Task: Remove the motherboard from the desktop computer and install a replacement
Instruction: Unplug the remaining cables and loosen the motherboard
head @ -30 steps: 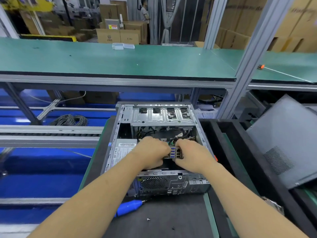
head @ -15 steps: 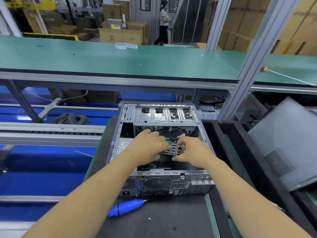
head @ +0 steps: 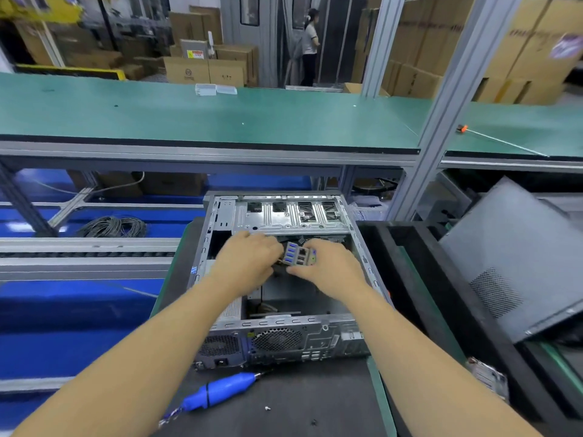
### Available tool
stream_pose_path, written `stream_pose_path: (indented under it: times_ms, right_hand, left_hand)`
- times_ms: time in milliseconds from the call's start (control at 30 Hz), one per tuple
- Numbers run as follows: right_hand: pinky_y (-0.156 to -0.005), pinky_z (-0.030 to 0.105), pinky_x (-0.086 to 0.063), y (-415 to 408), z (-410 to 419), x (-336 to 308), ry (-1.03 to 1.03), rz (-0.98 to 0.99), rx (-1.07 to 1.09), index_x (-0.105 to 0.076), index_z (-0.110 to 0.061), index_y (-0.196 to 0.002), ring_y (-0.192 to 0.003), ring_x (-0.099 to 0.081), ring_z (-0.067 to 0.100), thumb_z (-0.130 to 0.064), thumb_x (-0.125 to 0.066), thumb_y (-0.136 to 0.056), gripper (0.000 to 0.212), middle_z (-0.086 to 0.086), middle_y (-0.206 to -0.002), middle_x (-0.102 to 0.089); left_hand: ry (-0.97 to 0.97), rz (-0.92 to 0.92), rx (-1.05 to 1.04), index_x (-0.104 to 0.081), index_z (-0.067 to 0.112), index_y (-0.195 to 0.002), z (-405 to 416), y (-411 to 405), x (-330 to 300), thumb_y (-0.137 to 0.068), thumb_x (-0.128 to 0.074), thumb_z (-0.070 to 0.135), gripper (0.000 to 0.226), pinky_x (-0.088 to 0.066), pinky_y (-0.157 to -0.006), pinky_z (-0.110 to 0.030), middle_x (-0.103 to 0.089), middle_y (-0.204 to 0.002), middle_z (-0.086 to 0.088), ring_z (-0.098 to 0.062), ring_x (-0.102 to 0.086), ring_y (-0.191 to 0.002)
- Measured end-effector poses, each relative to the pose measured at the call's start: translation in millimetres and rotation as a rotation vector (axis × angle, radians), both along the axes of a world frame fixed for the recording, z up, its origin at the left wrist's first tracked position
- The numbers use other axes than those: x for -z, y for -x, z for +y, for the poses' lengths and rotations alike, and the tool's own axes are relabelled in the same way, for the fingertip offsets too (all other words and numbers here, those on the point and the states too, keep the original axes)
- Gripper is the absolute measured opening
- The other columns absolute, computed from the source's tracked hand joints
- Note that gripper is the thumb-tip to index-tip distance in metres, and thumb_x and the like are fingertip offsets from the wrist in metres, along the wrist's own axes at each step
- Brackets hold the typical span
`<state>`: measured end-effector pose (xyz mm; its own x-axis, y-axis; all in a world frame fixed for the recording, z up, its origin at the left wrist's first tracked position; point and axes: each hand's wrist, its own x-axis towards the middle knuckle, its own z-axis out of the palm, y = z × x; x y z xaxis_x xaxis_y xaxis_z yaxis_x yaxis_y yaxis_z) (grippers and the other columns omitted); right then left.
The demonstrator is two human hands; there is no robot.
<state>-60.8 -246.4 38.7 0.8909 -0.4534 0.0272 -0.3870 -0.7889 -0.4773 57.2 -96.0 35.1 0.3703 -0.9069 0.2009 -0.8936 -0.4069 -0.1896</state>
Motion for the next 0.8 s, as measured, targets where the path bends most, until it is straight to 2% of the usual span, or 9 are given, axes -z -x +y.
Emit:
stream_pose_path:
  times_ms: [100,167,233,333,433,500,600,700,800]
  right_hand:
    - [-0.053,0.029,-0.044,-19.8,24.1,-17.6,0.016,0.083,-0.086,-0.061,-0.022,-0.087,-0.068,-0.059,0.013,-0.058,-0.076,-0.074,0.041,-0.009,-0.076,-0.06]
    - [-0.056,0.03,-0.046,-24.7,39.0,-18.4,0.035,0.091,-0.056,-0.06,-0.019,-0.089,-0.071,-0.06,0.019,-0.057,-0.075,-0.075,0.043,-0.004,-0.08,-0.062]
    - [-0.061,0.032,-0.052,-24.8,45.3,-18.2,0.056,0.059,0.012,-0.064,-0.018,-0.09,-0.076,-0.064,0.022,-0.056,-0.072,-0.075,0.042,-0.001,-0.084,-0.066]
    - [-0.055,0.029,-0.049,-22.3,45.4,-25.8,0.138,0.069,0.034,-0.061,-0.019,-0.079,-0.07,-0.062,0.021,-0.055,-0.071,-0.074,0.038,-0.003,-0.075,-0.064]
    - [-0.05,0.026,-0.041,-19.4,34.6,-36.5,0.182,0.088,0.034,-0.058,-0.02,-0.072,-0.063,-0.058,0.018,-0.056,-0.071,-0.073,0.038,-0.005,-0.067,-0.06]
    - [-0.051,0.027,-0.041,-16.1,23.4,-44.1,0.169,0.09,0.0,-0.062,-0.018,-0.076,-0.061,-0.057,0.018,-0.057,-0.071,-0.074,0.04,-0.004,-0.065,-0.059]
    - [-0.045,0.028,-0.031,-10.2,2.8,-59.0,-0.032,0.026,-0.109,-0.055,-0.014,-0.06,-0.045,-0.043,0.012,-0.053,-0.077,-0.076,0.047,-0.009,-0.046,-0.046]
    - [-0.044,0.026,-0.025,-6.1,-8.4,-77.0,-0.224,-0.04,-0.163,-0.051,-0.016,-0.059,-0.041,-0.033,0.008,-0.053,-0.082,-0.071,0.05,-0.011,-0.044,-0.039]
    - [-0.041,0.025,-0.016,-2.8,-14.8,-94.7,-0.387,-0.165,-0.036,-0.04,-0.015,-0.061,-0.042,-0.021,0.011,-0.05,-0.084,-0.068,0.056,-0.012,-0.045,-0.024]
  left_hand:
    - [-0.019,0.032,-0.058,-0.04,0.026,-0.11,12.3,-13.8,-15.6,-0.08,-0.063,0.028,0.038,-0.039,-0.076,-0.035,-0.065,-0.1,0.005,-0.022,-0.06,-0.089]
    - [-0.057,0.068,-0.058,-0.038,0.024,-0.128,16.1,-15.7,-18.5,-0.079,-0.064,0.022,0.055,-0.04,-0.082,-0.038,-0.065,-0.106,0.004,-0.025,-0.06,-0.095]
    - [-0.066,0.111,-0.042,-0.041,0.028,-0.132,14.7,-13.5,-18.8,-0.08,-0.06,0.016,0.056,-0.04,-0.089,-0.039,-0.064,-0.11,0.007,-0.023,-0.059,-0.1]
    - [-0.095,0.149,-0.005,-0.055,0.031,-0.118,7.2,-12.2,-27.3,-0.081,-0.058,0.015,0.041,-0.037,-0.095,-0.036,-0.066,-0.105,0.01,-0.019,-0.057,-0.103]
    - [-0.085,0.167,0.051,-0.059,0.03,-0.108,0.2,-13.2,-37.2,-0.079,-0.061,0.018,0.032,-0.035,-0.099,-0.034,-0.063,-0.093,0.012,-0.017,-0.056,-0.098]
    - [-0.075,0.181,0.094,-0.055,0.03,-0.098,-6.0,-13.3,-45.6,-0.078,-0.062,0.021,0.023,-0.036,-0.096,-0.035,-0.054,-0.085,0.014,-0.018,-0.055,-0.094]
    - [-0.091,0.179,0.142,-0.041,0.033,-0.084,-19.3,-11.7,-68.3,-0.077,-0.062,0.023,0.024,-0.033,-0.085,-0.033,-0.046,-0.079,0.015,-0.018,-0.054,-0.089]
    - [-0.083,0.062,0.171,-0.053,0.03,-0.104,-33.5,-11.3,-92.7,-0.078,-0.068,0.034,0.03,-0.033,-0.092,-0.036,-0.053,-0.098,0.009,-0.019,-0.053,-0.1]
    - [0.116,-0.049,0.211,-0.057,0.027,-0.126,-43.6,-9.2,-115.2,-0.075,-0.068,0.023,0.053,-0.03,-0.105,-0.041,-0.052,-0.131,0.001,-0.025,-0.046,-0.121]
